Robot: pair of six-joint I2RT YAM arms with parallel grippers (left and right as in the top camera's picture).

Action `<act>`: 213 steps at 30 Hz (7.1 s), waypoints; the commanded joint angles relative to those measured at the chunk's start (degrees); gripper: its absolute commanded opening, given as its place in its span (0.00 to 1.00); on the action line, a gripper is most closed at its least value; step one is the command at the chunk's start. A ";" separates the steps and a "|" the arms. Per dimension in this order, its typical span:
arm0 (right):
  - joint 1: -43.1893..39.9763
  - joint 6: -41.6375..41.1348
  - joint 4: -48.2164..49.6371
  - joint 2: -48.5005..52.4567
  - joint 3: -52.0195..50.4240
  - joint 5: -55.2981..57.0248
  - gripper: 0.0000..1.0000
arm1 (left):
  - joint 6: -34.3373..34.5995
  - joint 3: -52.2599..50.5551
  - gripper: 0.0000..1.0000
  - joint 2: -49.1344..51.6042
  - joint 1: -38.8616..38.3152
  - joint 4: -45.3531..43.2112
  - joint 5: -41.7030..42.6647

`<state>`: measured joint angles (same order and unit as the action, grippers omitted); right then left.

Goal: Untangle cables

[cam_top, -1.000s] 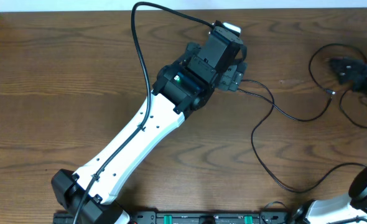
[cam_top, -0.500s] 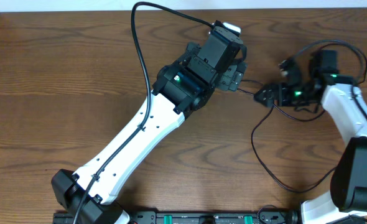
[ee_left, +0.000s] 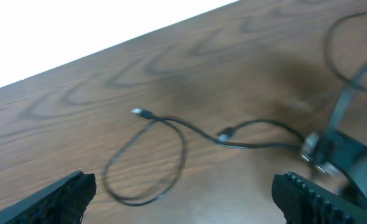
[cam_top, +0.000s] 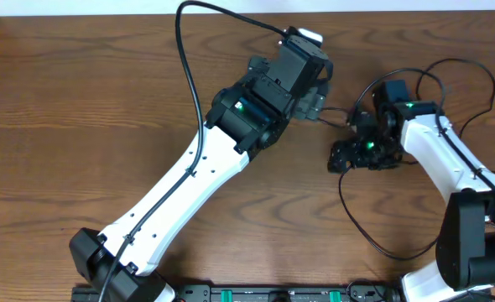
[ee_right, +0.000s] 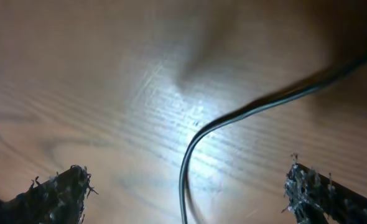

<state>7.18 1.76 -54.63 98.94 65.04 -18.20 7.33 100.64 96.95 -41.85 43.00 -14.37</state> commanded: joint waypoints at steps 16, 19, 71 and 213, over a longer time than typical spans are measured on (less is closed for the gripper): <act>10.25 -4.81 7.78 -1.38 -19.34 0.74 0.81 | 7.17 0.07 0.95 -0.70 13.29 7.06 -15.54; 11.32 -6.47 8.81 -1.38 -20.41 1.57 0.47 | 7.17 0.09 0.95 -0.70 13.92 7.10 -14.38; 7.21 -5.31 48.17 -31.41 2.91 18.16 0.01 | 7.17 0.09 0.95 -0.70 13.90 7.10 -14.38; -23.37 -33.42 27.63 -0.79 12.96 51.80 0.01 | 7.17 0.09 0.95 -0.70 13.90 7.10 -14.38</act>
<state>-16.05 -31.22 -29.82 94.30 78.37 34.41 13.74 100.64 96.95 -27.97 49.93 -28.62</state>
